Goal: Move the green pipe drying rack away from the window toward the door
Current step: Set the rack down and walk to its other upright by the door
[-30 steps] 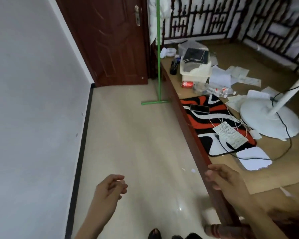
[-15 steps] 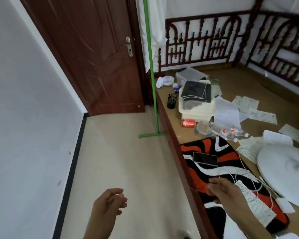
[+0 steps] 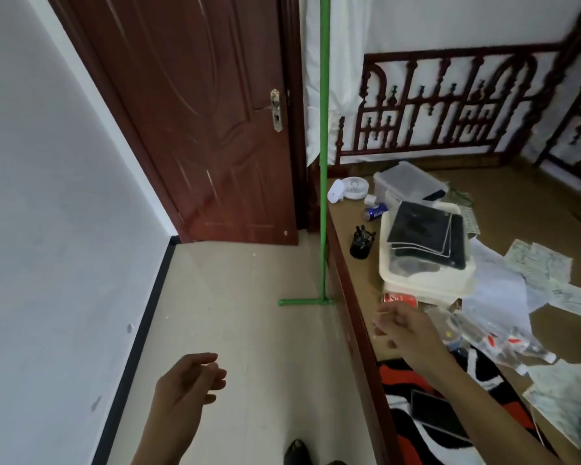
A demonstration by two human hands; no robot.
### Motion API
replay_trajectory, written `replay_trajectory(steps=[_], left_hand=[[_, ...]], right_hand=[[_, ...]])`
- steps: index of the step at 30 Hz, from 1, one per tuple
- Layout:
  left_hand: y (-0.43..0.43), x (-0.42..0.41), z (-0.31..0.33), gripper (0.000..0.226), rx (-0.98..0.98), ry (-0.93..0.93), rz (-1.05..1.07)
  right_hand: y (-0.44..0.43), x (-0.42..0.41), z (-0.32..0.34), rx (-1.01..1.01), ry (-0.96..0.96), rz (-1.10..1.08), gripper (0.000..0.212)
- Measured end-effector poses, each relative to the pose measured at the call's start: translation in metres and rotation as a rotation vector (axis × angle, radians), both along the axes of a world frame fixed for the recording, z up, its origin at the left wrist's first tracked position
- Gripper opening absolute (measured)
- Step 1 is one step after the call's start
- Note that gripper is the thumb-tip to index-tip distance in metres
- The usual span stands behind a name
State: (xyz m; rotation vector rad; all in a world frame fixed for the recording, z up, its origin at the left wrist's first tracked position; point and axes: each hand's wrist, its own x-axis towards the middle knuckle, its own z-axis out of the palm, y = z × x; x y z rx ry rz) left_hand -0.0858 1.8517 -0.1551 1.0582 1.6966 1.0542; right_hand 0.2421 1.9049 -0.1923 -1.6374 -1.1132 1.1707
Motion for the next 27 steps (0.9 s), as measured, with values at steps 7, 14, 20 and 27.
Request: replay_trajectory(steps=[7, 14, 20, 27], left_hand=[[0.124, 0.009, 0.022, 0.014, 0.009, 0.031, -0.108], [0.214, 0.027, 0.026, 0.015, -0.016, 0.057, -0.074], [0.283, 0.056, 0.034, 0.015, -0.014, 0.068, -0.020], [0.310, 0.057, 0.025, 0.013, -0.068, 0.022, 0.155]], right_hand=[[0.151, 0.000, 0.021, 0.044, -0.032, 0.004, 0.011], [0.336, 0.012, 0.024, 0.069, -0.094, 0.044, 0.006], [0.492, 0.021, 0.031, 0.087, -0.250, 0.027, 0.050], [0.592, 0.001, 0.005, 0.012, -0.298, 0.057, 0.040]])
